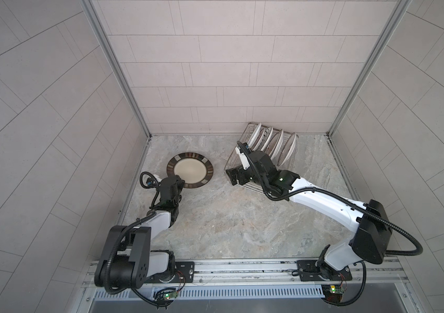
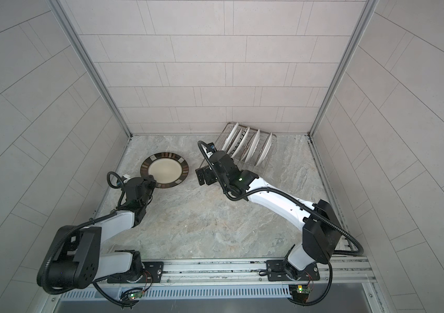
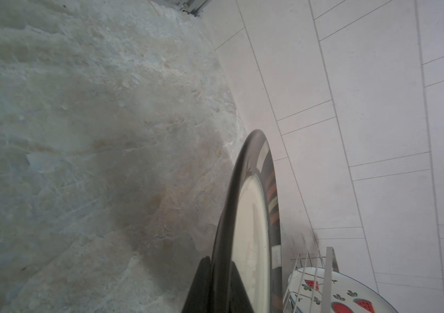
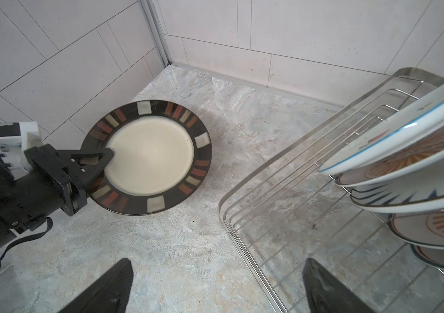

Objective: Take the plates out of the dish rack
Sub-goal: 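Lower the dark-rimmed plate flat onto the table with the left gripper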

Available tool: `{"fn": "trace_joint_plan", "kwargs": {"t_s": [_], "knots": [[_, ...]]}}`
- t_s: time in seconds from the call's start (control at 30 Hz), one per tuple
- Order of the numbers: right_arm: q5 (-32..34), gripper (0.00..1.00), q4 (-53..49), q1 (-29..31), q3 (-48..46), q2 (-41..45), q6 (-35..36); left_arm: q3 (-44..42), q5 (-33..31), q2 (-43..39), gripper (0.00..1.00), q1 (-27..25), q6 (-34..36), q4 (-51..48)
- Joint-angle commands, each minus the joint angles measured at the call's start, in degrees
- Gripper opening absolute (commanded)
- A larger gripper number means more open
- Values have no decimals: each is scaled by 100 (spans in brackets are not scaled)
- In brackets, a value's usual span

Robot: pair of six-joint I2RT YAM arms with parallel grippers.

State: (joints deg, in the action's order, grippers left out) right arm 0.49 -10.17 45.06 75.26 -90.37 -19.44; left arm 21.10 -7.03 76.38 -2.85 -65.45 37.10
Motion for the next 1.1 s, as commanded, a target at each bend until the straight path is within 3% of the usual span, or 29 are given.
{"fn": "trace_joint_plan", "kwargs": {"t_s": [0.0, 0.23, 0.47, 0.63, 1.07], "knots": [[16, 99, -326, 80, 550, -422, 130, 363, -218, 163, 0, 79, -205, 1210], [468, 99, -595, 82, 1127, -1132, 38, 510, -365, 724, 0, 120, -99, 1361], [-119, 99, -278, 82, 1297, -1518, 62, 568, -289, 1313, 0, 200, -222, 2051], [90, 98, -273, 65, 1415, -1709, 37, 794, -391, 1499, 0, 285, -369, 1581], [-287, 98, -318, 7, 1984, -2355, 195, 1541, -455, 2458, 0, 399, -799, 1219]]}}
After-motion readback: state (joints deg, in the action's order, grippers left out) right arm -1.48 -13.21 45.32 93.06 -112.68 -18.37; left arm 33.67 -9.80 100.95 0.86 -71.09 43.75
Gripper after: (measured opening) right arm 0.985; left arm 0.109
